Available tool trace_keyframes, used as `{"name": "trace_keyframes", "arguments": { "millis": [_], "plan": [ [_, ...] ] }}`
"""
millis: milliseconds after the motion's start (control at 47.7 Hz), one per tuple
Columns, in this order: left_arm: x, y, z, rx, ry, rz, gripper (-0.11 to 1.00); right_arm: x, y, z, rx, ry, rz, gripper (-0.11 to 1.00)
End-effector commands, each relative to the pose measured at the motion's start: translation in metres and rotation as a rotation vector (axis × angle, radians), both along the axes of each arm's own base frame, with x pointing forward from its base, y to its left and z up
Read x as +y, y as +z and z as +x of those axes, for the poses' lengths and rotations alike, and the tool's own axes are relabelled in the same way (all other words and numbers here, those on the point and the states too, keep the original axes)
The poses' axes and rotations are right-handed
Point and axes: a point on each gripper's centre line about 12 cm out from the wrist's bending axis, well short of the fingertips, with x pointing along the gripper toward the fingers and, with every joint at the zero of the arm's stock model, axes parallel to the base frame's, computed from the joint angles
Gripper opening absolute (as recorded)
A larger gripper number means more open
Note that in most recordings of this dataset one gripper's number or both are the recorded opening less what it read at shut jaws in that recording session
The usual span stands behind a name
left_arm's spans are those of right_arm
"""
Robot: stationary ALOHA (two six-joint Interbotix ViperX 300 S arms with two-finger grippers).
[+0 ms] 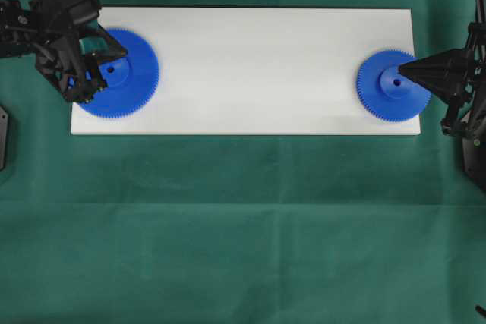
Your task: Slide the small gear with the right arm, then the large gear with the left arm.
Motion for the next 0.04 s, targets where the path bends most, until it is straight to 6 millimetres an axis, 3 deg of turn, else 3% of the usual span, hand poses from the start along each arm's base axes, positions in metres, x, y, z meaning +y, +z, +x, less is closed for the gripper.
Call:
{"name": "trace_keyframes", "arguments": {
  "millis": [0, 21],
  "plan": [
    [-0.0016, 0.0101, 0.004, -0.037, -0.011, 0.015, 0.0, -0.0001, 0.0054, 0.0026, -0.018, 0.006, -0.006, 0.5],
    [-0.0023, 0.0098, 0.0042, -0.038, -0.015, 0.016, 0.0, -0.0001, 0.0045, 0.0025, -0.015, 0.006, -0.005, 0.5]
  ]
}}
